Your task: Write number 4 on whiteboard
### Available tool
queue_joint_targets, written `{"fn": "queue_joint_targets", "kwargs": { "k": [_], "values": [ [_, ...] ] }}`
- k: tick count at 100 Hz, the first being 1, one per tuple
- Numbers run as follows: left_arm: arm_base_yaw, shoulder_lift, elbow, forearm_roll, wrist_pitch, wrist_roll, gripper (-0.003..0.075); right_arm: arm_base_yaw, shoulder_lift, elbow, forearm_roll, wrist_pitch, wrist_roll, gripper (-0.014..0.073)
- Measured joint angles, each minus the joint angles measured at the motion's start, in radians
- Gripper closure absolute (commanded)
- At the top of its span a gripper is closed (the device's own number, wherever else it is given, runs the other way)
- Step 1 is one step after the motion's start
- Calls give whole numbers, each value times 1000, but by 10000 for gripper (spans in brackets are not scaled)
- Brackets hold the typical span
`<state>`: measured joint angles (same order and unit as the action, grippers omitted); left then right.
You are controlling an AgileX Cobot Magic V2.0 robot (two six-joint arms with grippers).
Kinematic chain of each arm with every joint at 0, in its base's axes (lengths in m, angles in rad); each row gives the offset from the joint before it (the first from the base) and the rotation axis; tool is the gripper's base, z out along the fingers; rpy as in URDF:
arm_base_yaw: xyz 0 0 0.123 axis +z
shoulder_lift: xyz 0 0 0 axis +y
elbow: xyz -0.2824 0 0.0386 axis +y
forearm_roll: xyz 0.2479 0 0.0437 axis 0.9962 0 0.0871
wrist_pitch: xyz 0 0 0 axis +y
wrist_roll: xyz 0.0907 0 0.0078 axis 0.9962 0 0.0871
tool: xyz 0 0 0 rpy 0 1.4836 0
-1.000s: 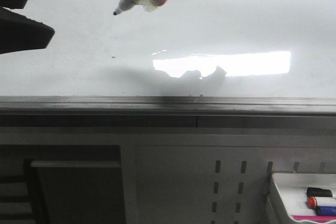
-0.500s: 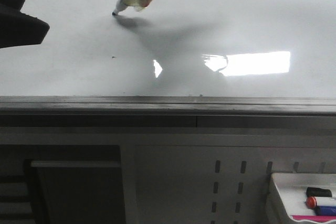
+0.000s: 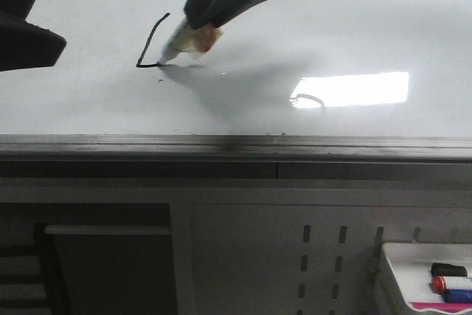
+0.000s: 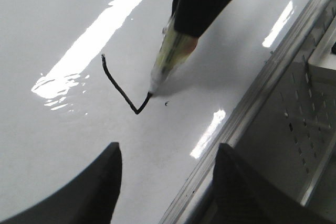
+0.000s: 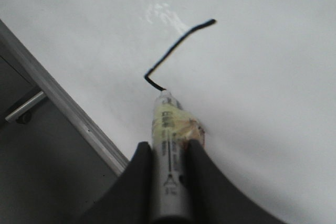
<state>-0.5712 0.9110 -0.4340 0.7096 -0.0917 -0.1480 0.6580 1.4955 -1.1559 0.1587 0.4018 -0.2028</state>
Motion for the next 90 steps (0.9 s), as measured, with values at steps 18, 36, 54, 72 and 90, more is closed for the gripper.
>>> {"fn": "queue_joint_targets", "kwargs": {
  "k": [18,36,54,72,90],
  "values": [
    [0,0,0,-2,2,0,370,-63,-75,31,0,74,-6,658],
    [0,0,0,-2,2,-1,370,-37,-84,-6,-33,78,-18,658],
    [0,0,0,-2,2,-1,370,-25,-45,-81,-35,55,-23,658],
    [0,0,0,-2,2,-1,370,-24,14,-95,-29,69,-23,658],
    [0,0,0,-2,-16,-1,370,23,12,-14,31,135,-23,658]
  ]
}}
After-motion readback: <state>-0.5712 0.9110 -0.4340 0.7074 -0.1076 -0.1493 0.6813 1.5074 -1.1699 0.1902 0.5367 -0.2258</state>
